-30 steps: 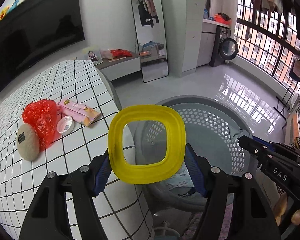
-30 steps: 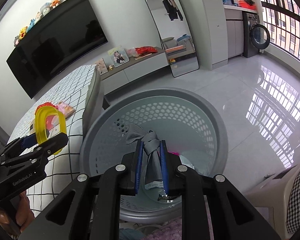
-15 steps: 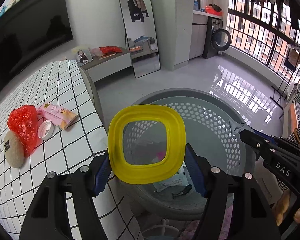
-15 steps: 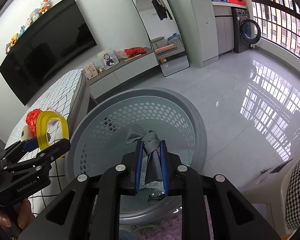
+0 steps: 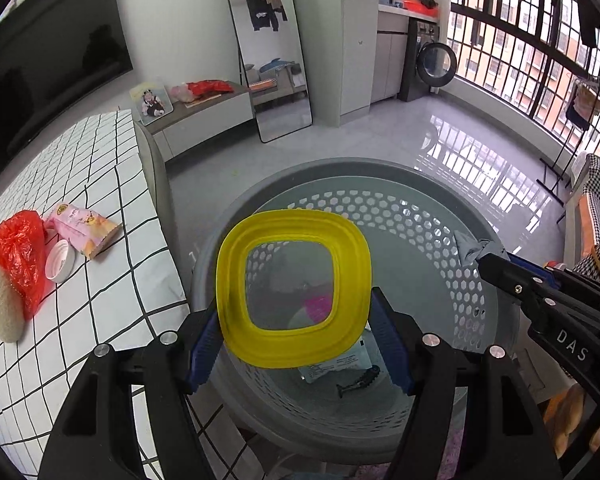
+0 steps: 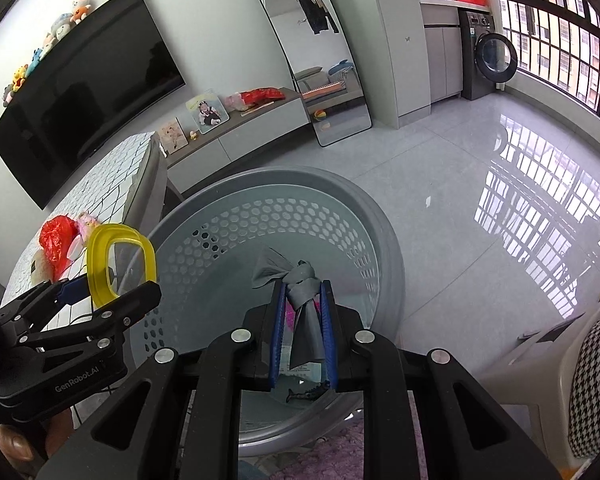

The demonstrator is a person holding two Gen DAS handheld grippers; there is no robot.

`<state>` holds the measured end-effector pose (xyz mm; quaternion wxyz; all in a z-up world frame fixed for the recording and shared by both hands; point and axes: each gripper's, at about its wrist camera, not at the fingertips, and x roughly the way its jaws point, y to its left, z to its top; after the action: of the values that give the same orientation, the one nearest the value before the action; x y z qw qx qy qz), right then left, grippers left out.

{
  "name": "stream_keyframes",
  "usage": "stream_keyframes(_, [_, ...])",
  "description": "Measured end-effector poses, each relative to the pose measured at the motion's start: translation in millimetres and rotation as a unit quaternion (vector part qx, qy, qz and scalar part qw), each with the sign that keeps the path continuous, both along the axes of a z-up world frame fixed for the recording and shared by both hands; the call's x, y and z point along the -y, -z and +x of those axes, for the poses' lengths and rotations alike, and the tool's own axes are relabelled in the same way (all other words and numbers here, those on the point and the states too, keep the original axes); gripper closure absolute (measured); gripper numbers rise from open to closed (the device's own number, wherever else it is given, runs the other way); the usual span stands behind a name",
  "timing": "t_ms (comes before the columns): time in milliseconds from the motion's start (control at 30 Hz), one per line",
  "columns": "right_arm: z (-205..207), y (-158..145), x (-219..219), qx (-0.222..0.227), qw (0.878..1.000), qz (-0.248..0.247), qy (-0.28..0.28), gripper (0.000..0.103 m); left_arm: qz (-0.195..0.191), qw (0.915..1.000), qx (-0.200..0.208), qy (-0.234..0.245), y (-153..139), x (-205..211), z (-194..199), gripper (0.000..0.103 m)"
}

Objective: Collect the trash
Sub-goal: 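Carry both items over the grey basket and open both grippers to drop them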

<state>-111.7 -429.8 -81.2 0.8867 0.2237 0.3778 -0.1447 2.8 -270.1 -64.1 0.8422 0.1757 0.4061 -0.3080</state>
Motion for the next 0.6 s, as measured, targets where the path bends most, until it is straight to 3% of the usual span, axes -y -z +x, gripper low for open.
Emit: stream_keyframes(600, [11.6, 5.4, 3.4, -0.008, 1.000, 0.003, -0.006, 0.086, 0.000, 1.0000, -0.008, -0.002, 2.2, 3.4, 1.0, 0.036])
